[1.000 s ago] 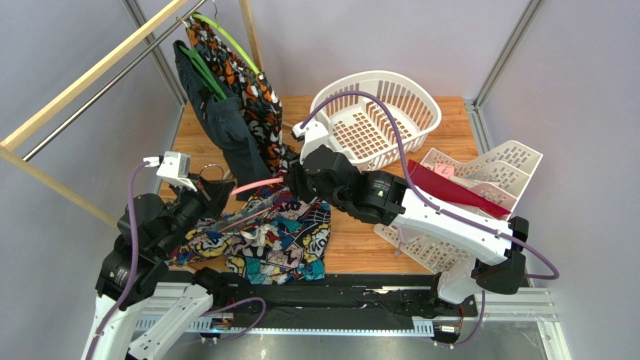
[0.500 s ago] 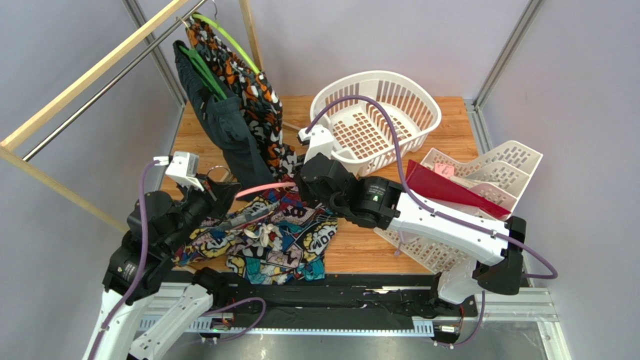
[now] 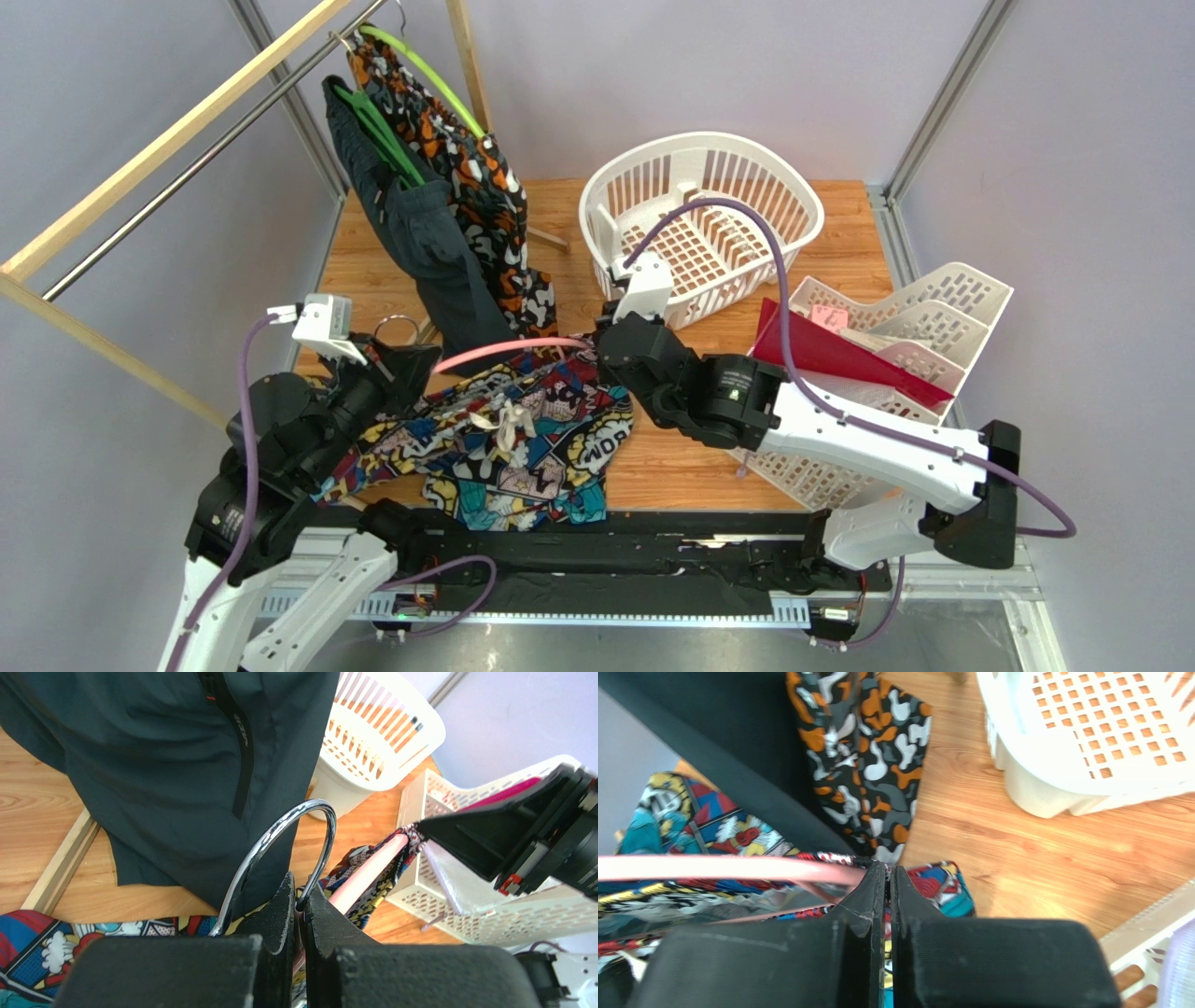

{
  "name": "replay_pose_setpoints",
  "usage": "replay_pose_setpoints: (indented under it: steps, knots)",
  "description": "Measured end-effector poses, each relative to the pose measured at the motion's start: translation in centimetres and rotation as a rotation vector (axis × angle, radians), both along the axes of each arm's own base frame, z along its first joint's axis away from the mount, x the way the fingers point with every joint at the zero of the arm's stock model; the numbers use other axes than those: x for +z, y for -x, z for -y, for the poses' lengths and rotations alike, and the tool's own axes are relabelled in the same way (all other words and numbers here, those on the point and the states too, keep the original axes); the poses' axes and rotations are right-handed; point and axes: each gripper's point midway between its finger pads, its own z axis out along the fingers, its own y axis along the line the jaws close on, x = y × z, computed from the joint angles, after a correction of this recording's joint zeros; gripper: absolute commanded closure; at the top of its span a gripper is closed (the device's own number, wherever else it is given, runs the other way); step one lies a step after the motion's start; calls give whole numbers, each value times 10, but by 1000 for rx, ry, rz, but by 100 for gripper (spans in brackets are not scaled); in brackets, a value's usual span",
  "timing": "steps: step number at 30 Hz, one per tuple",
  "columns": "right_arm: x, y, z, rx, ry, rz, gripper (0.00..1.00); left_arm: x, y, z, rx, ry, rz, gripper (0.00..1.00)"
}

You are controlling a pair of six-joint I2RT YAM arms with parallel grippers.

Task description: Remove the shorts from the hanger

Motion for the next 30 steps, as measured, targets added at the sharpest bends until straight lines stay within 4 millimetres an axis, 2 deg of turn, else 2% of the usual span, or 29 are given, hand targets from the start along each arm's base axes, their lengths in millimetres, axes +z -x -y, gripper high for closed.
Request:
replay_pose_setpoints:
  steps: [6, 11, 14, 17, 20, 23, 26, 30]
  knots:
    - [-15, -1, 27, -45, -44, 6, 100, 8, 4, -5, 30, 51, 20, 100]
    - [-48, -22, 67, -144, 8, -23, 100, 25, 1, -11, 74, 111, 77, 100]
    - [-61, -24, 75, -155, 30, -39, 100, 29, 0, -11, 83, 125, 88, 100]
    - [-69, -19, 73, -124, 33, -57, 100, 31, -1, -11, 84, 136, 94, 100]
    - [-66, -14, 65, -61, 20, -64, 100, 34, -2, -8, 73, 142, 100, 100]
    - [-62, -9, 60, -7, 20, -70, 94, 32, -5, -2, 46, 133, 87, 100]
    - [-44, -2, 53, 74, 5, -52, 88, 27, -9, 7, 11, 106, 56, 100]
    - [-12, 11, 61, 151, -26, 9, 84, 24, -15, 17, -37, 65, 28, 100]
